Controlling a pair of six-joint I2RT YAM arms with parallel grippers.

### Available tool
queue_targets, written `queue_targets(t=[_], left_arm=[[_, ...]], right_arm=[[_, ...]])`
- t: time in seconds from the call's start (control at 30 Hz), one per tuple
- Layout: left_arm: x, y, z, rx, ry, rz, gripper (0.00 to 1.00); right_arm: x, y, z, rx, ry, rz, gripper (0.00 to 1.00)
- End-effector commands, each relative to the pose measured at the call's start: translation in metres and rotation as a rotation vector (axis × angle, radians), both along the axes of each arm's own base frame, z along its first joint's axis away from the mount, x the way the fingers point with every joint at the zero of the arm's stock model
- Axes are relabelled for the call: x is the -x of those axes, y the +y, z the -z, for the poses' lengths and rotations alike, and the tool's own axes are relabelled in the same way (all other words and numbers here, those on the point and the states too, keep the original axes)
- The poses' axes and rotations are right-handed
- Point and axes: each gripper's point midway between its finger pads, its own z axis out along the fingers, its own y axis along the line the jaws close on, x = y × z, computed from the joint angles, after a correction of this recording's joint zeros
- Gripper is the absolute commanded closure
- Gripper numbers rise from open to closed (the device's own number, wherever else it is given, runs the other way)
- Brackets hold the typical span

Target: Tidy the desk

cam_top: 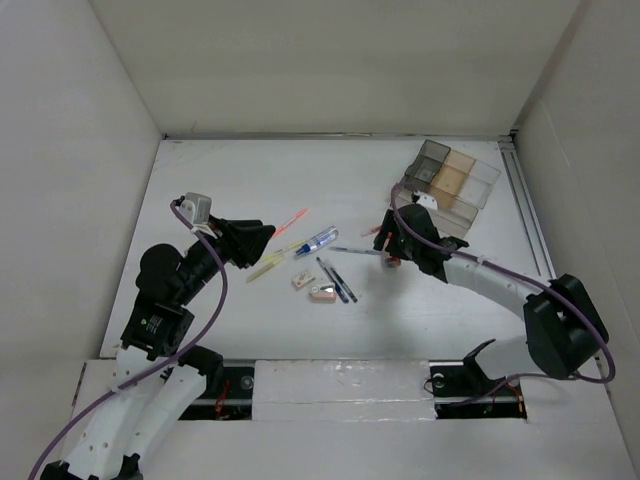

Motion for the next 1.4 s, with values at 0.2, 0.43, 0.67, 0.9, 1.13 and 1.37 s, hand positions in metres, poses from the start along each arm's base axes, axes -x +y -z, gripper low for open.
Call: queue_targets(t=[0.2, 0.43, 0.67, 0.9, 1.13, 1.37], left_arm=[[0.002, 0.003, -0.021, 0.027, -0.078, -0.009, 0.59], [0.005, 0.004, -0.024, 0.034, -0.088, -0.006, 0.56], [0.007, 0.005, -0.025, 0.035, -0.096, -0.009, 0.55], [0.006, 0.005, -0.026, 0.035, -0.1, -0.014, 0.54], [0.005, 0.004, -0.026, 0.034, -0.094, -0.011, 0.54], [0.01, 0.003, -0.029, 0.046, -0.106, 0.008, 0.54]], right_arm=[[-0.023, -0.019, 0.005, -0.032, 0.022, 0.109, 0.27], [-0.031, -0.018, 0.031, -0.01, 0.11, 0.102, 0.3], [-0.033, -0.015, 0.041, 0.007, 0.132, 0.108, 0.43], [-0.029, -0.022, 0.032, -0.016, 0.106, 0.132, 0.61], [-0.024, -0.026, -0.004, -0.084, 0.027, 0.134, 0.66], [-0.042, -0.056, -0.082, -0.206, -0.138, 0.201, 0.66]])
